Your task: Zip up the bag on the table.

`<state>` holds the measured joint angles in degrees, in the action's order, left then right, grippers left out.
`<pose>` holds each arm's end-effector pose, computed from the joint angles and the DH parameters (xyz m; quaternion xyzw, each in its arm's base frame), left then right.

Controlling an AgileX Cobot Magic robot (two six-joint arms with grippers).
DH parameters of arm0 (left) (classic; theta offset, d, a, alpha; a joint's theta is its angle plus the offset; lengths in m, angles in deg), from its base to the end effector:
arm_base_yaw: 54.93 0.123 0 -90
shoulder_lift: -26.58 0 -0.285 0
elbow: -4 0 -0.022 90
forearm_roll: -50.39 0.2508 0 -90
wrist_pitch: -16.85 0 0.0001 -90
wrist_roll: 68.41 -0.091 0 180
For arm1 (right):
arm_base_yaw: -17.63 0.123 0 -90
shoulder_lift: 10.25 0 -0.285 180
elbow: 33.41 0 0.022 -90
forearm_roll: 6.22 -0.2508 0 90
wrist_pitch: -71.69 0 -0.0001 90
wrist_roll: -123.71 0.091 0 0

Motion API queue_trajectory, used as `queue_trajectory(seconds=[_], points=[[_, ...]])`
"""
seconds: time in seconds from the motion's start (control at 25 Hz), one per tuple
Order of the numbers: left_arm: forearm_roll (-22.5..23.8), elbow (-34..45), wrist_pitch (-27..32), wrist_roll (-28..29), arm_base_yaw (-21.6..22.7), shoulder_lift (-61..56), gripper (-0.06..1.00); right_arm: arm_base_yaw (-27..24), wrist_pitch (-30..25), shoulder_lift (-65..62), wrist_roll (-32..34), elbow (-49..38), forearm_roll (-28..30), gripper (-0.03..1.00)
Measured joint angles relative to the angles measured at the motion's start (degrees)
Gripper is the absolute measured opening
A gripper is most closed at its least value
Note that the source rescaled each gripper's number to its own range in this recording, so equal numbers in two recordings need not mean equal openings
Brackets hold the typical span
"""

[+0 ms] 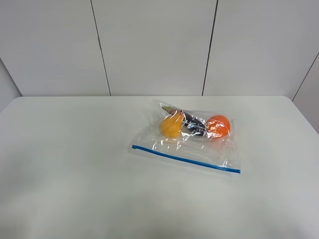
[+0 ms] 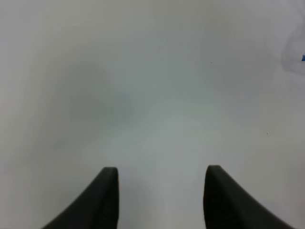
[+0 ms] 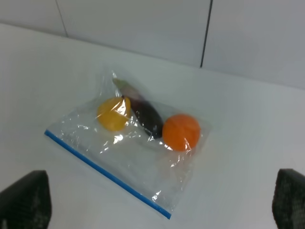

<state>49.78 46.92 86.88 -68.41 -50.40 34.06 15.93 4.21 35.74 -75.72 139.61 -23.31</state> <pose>-0.0248 -0.0029 0.2907 -0.0334 0.8672 0.0144 0.4966 0.0658 0.0228 0.4533 -0.1508 0.8452 0.0549 0.5098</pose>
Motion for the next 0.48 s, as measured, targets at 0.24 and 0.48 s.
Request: queue_trajectory(seconds=[0.24,0.48], points=[[0.0,0.0,0.0,0.0,0.0,0.0,0.81,0.0,-0.3,-8.0,0.4,-6.7,0.3,1.0],[0.0,0.0,0.0,0.0,0.0,0.0,0.81,0.0,-0.6,-14.7,2.4,-17.1,1.4,1.0]])
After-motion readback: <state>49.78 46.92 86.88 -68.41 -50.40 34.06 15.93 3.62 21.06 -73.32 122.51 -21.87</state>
